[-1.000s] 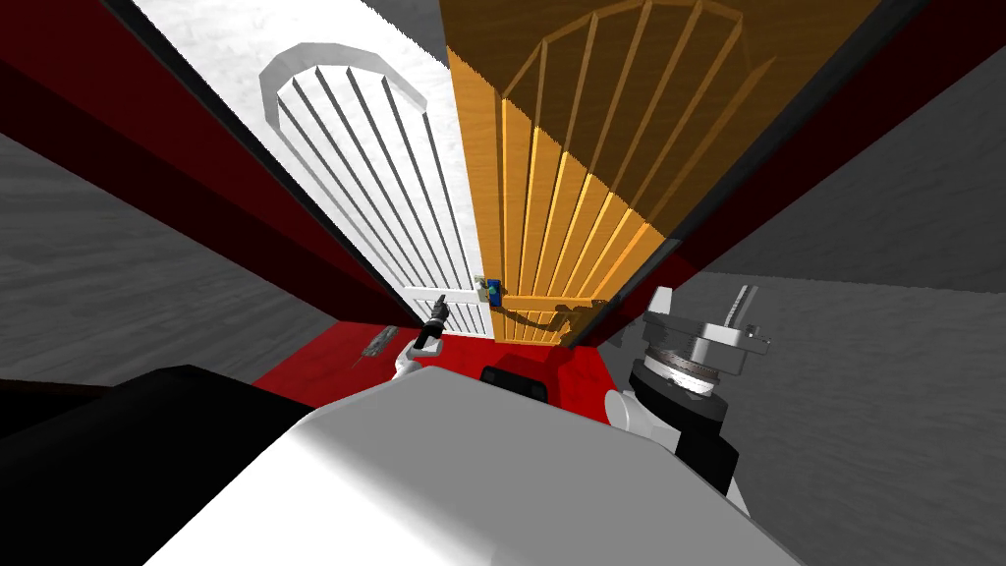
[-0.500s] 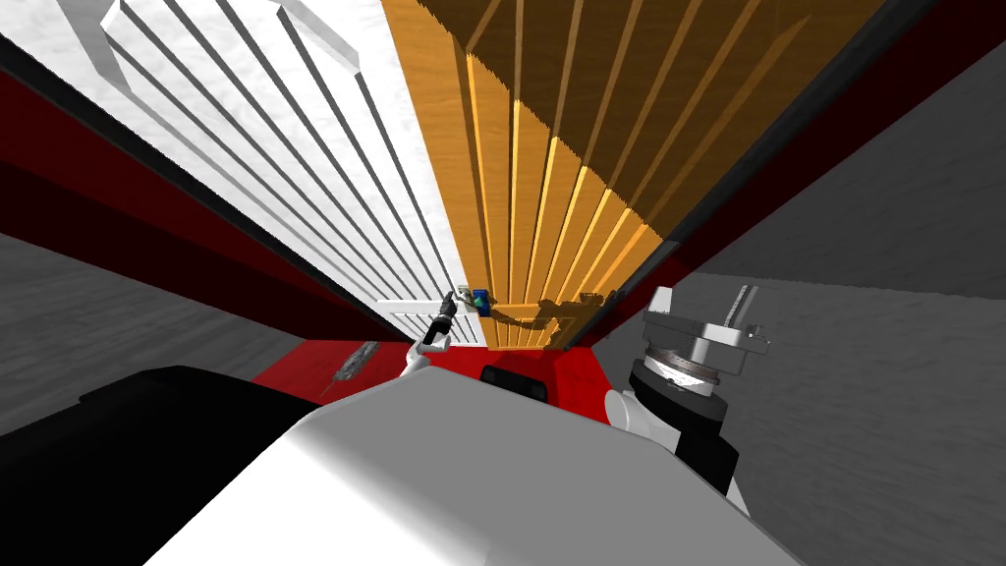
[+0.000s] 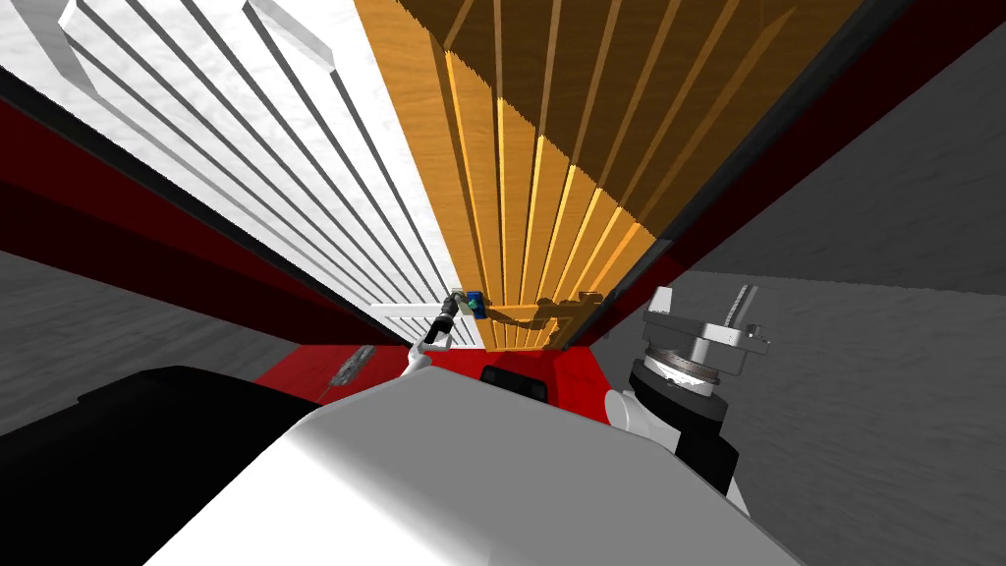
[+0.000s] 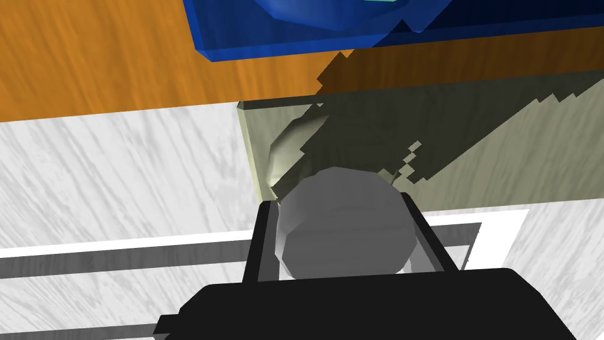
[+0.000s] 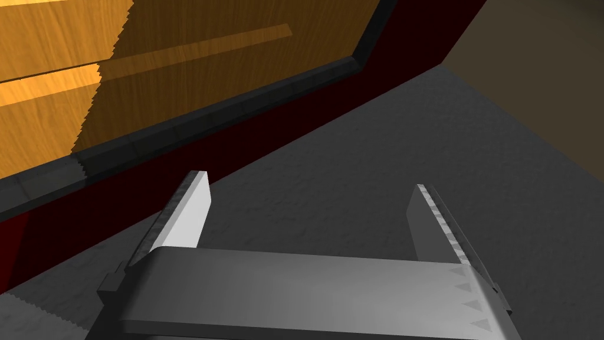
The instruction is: Pull the door open
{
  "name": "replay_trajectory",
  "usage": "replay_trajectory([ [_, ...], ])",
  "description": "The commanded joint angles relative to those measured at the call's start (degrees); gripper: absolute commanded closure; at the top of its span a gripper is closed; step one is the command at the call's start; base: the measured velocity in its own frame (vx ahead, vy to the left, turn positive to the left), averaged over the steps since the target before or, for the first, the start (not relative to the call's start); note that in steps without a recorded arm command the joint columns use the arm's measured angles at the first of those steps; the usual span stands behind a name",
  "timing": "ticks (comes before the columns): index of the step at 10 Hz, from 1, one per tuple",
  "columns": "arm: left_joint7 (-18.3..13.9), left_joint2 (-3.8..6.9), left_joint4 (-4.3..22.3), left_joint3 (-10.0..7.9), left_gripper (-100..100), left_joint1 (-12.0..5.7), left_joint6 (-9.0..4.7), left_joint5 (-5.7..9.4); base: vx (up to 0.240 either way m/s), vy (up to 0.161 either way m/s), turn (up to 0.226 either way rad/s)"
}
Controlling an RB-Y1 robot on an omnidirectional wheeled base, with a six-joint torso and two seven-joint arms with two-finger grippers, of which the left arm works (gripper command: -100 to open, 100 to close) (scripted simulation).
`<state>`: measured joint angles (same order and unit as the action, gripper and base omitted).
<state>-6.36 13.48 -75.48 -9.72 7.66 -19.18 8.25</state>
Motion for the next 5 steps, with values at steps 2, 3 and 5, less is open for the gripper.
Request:
replay_trajectory([
  [2, -0.03, 0.07, 0.02, -0.16, 100, 0.10, -0.02, 0.04, -0.005, 0.003, -0.004],
  [3, -0.03, 0.07, 0.02, -0.16, 100, 0.10, -0.02, 0.04, 0.000, 0.000, 0.000],
  [5, -0.19, 1.50, 0.72, -1.97, 100, 1.78, 0.15, 0.37, -0.155, 0.139, 0.155],
])
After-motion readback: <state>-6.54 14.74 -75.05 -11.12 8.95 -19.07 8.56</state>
